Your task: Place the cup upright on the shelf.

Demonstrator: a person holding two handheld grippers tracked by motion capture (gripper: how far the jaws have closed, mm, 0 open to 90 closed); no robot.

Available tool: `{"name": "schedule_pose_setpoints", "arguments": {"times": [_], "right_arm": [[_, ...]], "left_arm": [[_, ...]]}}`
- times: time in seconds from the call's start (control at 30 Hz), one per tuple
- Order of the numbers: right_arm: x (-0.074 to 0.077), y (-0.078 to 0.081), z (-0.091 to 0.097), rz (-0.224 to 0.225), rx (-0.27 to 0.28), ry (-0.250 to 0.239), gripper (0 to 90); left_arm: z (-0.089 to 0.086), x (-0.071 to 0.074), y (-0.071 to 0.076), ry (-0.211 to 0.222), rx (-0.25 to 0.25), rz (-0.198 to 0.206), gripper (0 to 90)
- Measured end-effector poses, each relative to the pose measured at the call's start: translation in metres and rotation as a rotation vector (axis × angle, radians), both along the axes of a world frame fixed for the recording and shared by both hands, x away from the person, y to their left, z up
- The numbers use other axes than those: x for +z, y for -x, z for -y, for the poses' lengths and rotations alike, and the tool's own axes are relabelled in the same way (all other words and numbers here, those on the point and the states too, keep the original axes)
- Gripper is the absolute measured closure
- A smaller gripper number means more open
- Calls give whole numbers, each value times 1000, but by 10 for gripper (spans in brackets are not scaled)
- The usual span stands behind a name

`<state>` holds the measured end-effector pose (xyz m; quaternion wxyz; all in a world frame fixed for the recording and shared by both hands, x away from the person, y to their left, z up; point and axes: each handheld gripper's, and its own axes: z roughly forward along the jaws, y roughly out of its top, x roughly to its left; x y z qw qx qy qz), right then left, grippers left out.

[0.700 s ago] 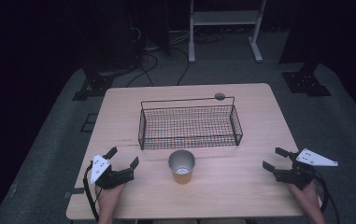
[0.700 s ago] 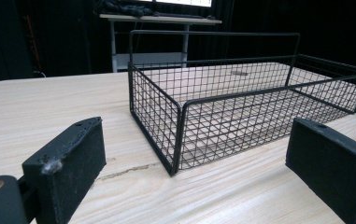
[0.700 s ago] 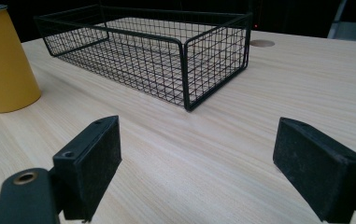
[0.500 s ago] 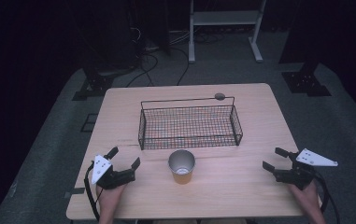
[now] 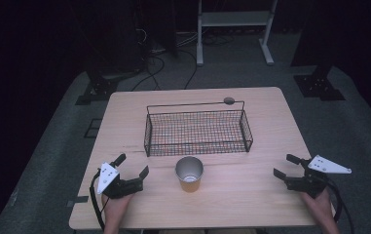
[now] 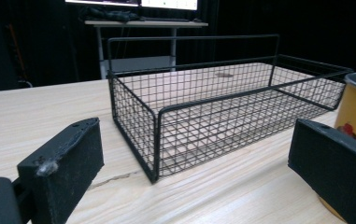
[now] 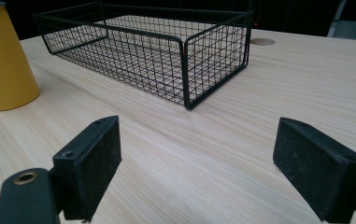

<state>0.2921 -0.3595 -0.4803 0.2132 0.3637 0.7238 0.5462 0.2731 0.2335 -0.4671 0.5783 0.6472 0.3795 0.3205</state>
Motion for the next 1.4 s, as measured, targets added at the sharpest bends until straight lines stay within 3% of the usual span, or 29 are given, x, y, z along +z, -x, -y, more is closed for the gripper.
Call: {"name": "schedule_pose_setpoints", "arguments": {"times": [0.2, 0.5, 1.4], "right_arm": [[0, 0, 0, -1, -1, -1, 142], [0, 0, 0, -2, 0, 0, 143], [0, -1, 1, -2, 1, -4, 143]], "left_arm": [[5, 0, 0, 18, -48, -4, 25], [13, 1, 1, -8, -88, 8, 20], [32, 4, 7, -27, -206, 33, 5]]}}
